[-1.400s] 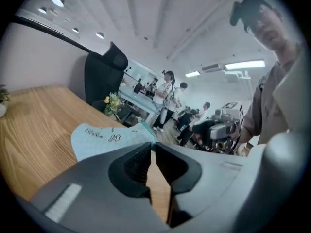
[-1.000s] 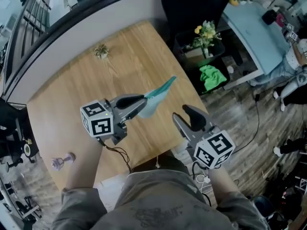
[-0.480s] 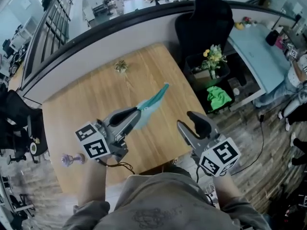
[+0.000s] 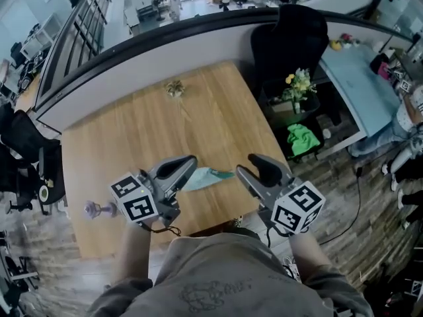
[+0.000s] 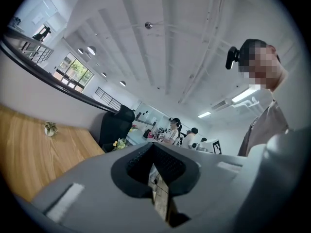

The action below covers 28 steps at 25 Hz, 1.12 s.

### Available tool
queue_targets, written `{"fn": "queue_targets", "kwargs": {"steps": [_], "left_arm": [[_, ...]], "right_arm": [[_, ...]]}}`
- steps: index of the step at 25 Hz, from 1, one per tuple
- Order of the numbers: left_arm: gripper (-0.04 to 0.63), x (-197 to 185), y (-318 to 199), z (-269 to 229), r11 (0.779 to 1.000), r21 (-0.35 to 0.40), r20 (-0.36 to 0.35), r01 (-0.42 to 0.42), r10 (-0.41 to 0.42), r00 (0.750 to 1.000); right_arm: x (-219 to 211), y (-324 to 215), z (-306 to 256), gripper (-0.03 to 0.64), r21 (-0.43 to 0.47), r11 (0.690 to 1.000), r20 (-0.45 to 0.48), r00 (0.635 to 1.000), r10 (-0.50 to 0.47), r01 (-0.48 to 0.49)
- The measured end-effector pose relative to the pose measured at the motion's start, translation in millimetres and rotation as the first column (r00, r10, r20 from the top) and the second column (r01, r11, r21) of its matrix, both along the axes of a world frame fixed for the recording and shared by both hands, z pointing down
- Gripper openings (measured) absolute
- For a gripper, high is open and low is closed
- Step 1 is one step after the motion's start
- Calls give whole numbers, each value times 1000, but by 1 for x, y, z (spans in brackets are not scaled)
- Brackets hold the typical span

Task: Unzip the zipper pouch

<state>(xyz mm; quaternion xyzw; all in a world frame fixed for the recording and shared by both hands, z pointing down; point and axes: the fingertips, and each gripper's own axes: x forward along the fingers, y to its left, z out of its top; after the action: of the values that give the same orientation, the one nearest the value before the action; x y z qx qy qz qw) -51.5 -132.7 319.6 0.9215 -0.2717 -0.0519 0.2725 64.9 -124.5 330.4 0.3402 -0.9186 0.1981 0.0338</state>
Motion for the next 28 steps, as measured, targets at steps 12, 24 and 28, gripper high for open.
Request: {"fn": "queue_targets", "kwargs": {"steps": [12, 24, 28], "left_arm": [[0, -10, 6, 59, 997, -67, 120, 29, -21, 993], [144, 2, -53, 157, 974, -109, 482, -198, 226, 846], [164, 9, -78, 200, 945, -173, 518, -276, 326, 791]], "right_arm": [[-2, 3, 30, 179, -60, 998, -35, 999, 3, -5], [5, -13, 61, 179, -123, 992, -74, 997, 31, -40], [7, -22, 81, 179, -158, 986, -104, 994, 36, -53]]}}
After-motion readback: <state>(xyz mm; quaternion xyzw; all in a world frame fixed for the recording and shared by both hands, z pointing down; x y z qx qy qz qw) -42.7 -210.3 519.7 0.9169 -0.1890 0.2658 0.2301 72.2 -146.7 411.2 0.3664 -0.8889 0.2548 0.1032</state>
